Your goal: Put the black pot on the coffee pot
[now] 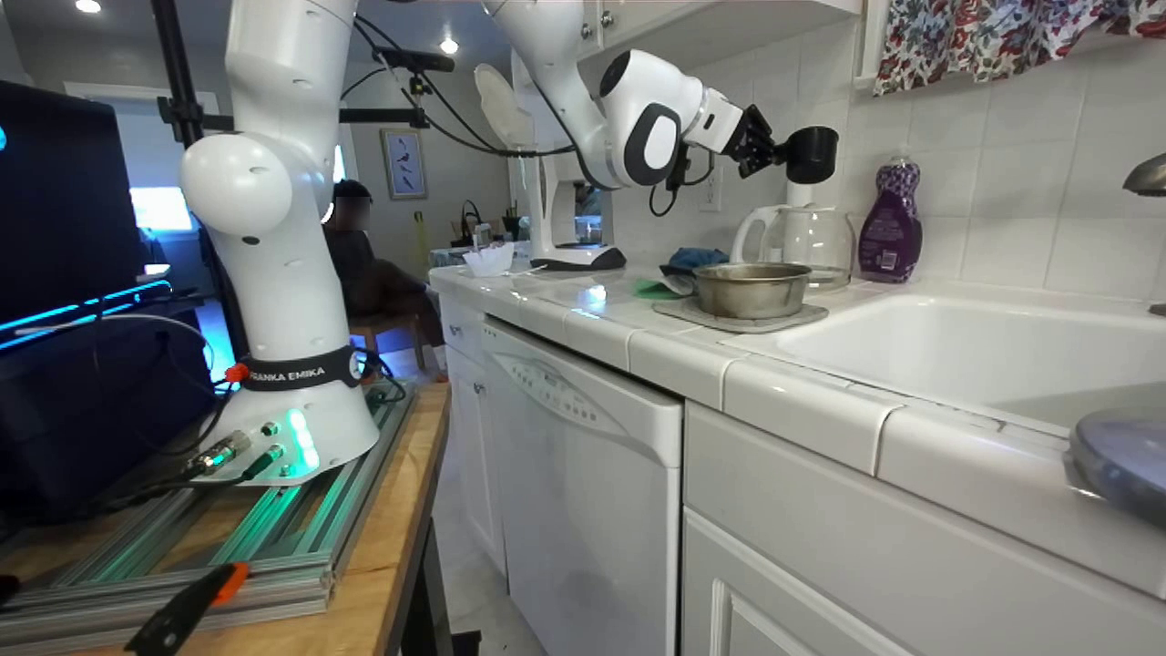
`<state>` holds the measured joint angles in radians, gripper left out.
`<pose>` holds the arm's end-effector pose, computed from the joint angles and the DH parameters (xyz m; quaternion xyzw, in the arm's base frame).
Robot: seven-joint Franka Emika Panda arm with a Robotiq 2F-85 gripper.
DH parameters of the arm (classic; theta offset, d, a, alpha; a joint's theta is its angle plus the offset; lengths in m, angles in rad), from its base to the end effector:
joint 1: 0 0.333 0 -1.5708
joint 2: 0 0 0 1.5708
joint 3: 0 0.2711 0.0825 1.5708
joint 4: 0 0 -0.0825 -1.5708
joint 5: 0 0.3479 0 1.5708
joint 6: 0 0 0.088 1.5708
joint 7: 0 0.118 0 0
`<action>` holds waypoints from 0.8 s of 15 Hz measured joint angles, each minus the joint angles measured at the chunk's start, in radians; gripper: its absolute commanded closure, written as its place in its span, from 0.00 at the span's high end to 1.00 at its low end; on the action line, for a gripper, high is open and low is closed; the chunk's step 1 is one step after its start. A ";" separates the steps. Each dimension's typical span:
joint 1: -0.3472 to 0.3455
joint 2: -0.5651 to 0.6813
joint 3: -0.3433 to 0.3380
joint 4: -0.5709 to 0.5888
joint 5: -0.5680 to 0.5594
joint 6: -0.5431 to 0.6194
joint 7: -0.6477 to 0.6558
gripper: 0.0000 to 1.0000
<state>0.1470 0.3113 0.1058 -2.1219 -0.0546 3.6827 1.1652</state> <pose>0.5708 0.1497 0.4025 -0.7343 0.3429 -0.4385 0.3884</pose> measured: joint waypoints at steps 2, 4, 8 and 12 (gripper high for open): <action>-0.013 0.001 0.036 -0.006 -0.038 0.009 0.051 0.01; -0.040 0.003 0.073 -0.007 -0.099 0.020 0.118 0.01; -0.112 0.022 0.127 -0.006 -0.207 0.037 0.244 0.01; -0.176 0.064 0.158 0.011 -0.284 0.039 0.325 0.01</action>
<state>-0.0294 0.3755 0.2641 -2.1113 -0.3388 3.7215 1.4898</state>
